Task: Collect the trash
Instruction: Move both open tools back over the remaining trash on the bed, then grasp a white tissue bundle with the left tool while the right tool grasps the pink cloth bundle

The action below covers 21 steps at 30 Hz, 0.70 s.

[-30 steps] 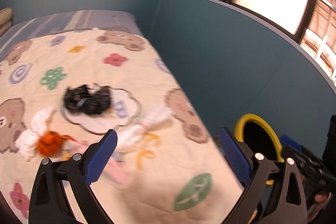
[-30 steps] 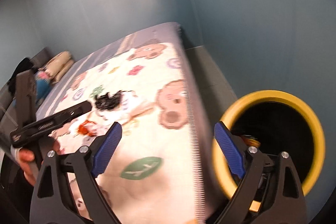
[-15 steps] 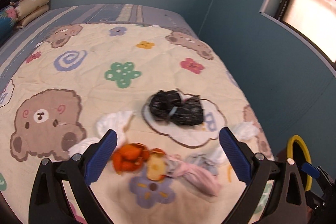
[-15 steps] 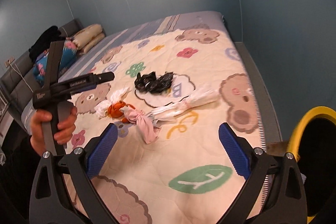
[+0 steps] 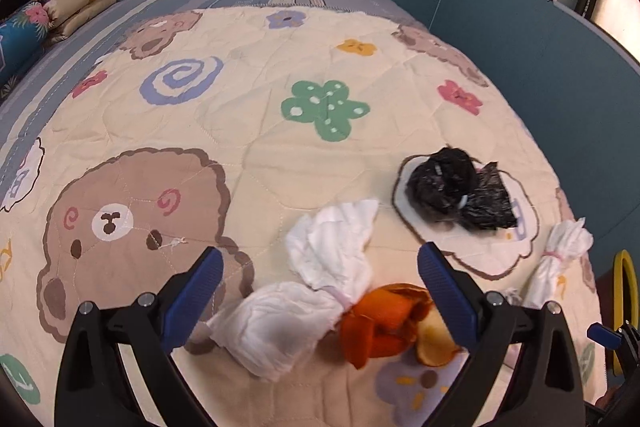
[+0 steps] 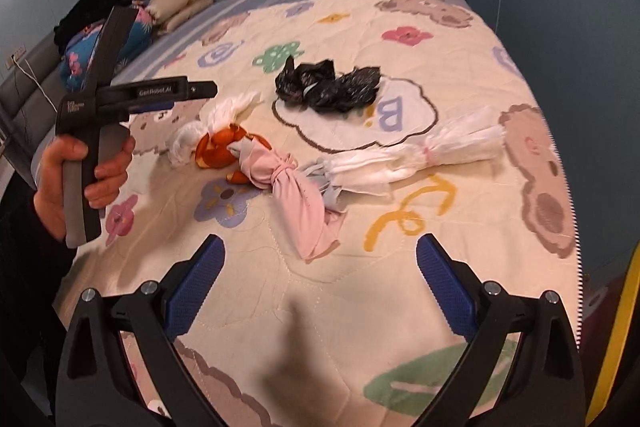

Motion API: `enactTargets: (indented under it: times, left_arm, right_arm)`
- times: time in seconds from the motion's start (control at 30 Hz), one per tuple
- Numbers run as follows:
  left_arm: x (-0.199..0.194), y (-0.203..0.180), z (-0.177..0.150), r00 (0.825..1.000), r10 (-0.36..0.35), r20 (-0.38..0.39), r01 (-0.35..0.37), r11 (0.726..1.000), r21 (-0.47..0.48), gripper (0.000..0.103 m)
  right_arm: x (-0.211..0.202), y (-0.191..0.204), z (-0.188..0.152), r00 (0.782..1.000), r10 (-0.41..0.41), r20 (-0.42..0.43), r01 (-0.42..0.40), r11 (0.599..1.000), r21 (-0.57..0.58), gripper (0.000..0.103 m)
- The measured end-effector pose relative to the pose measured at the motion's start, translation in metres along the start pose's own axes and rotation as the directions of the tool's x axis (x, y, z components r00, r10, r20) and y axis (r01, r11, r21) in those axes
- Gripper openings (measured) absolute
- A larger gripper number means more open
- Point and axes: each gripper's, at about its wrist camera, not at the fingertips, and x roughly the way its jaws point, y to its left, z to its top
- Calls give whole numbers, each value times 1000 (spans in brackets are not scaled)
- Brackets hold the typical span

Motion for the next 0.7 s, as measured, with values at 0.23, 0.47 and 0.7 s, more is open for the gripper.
enactTargets:
  times: [0.23, 0.47, 0.7]
  left_arm:
    - [23, 11, 0, 999, 3, -43, -3, 1000, 15, 94]
    - [39, 17, -5, 997, -12, -81, 13, 1000, 15, 94]
    - [49, 10, -9, 995, -4, -100, 9, 999, 43, 89]
  right_arm:
    - [26, 9, 6, 999, 1, -50, -1, 1000, -1, 92]
    - [45, 12, 13, 997, -7, -83, 7, 1000, 0, 88]
    - [61, 16, 17, 994, 7, -113, -6, 1000, 10, 81]
